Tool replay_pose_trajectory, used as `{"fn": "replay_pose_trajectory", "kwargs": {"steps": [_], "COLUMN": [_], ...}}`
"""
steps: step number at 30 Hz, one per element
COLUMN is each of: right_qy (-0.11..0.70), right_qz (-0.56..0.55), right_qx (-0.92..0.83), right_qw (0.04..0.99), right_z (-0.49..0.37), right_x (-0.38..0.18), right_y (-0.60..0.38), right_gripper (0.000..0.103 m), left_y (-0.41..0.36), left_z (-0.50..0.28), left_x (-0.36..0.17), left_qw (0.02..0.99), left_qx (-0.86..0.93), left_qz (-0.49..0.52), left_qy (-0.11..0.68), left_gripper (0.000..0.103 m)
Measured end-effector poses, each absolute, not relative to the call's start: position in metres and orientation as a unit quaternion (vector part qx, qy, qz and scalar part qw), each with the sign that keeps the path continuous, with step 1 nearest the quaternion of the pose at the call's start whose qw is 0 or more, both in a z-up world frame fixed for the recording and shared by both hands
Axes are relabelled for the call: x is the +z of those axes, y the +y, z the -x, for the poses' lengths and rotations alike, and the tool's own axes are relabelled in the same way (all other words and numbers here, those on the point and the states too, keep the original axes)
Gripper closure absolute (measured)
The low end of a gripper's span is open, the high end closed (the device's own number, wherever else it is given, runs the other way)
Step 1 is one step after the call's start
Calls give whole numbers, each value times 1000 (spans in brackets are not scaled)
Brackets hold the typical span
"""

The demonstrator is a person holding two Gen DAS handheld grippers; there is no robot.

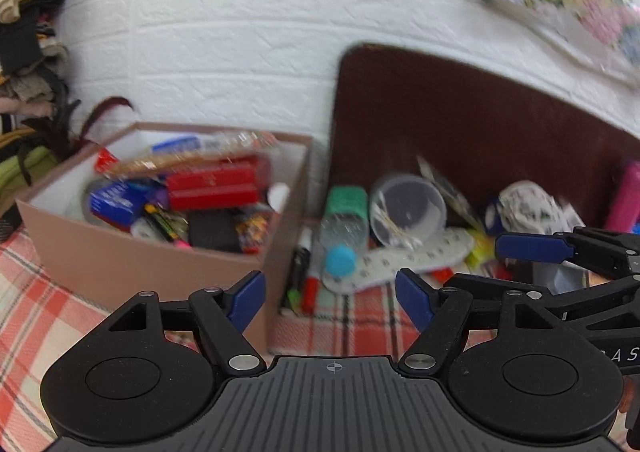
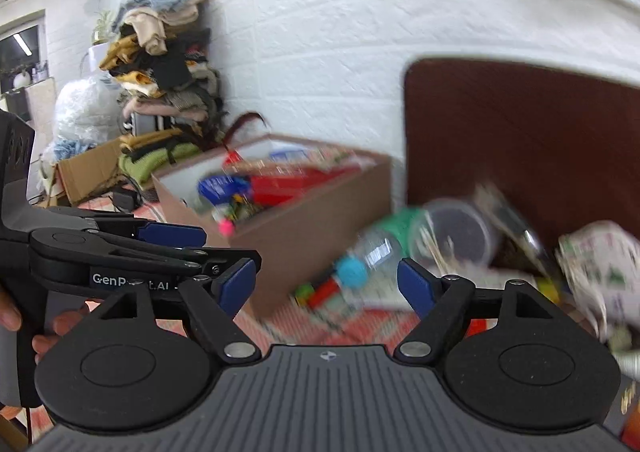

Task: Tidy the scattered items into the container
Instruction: 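Move both tools back over the clutter toward the insole and red tube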

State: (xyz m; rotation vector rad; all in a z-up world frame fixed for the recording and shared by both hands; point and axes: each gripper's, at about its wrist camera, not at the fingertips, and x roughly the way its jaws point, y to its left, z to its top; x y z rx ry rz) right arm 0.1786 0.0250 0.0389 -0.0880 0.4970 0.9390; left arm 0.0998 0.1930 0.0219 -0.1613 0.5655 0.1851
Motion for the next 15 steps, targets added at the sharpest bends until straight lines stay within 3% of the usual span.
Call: {"fn": "replay_pose_trajectory", "kwargs": {"steps": [8,11,15], "right_qy": [277,278,287], "right_qz": [57,76,74], "right_qx": [400,392,386], "right_qw": [872,874,874], "right_z": [-175,-177,-184], "right_x": [-23,-37,-52], "right_y": [6,10,11], "right_gripper": [25,32,45], "left_y": [173,175,179], "left_z": [-115,-121,-130], "left_x": [-38,-46,-53], "left_qw": [945,945,946], "left_qx": [75,78,83], "left_qz": [70,66,60], "left_qy": [312,311,308], "left_gripper": [26,33,33]}}
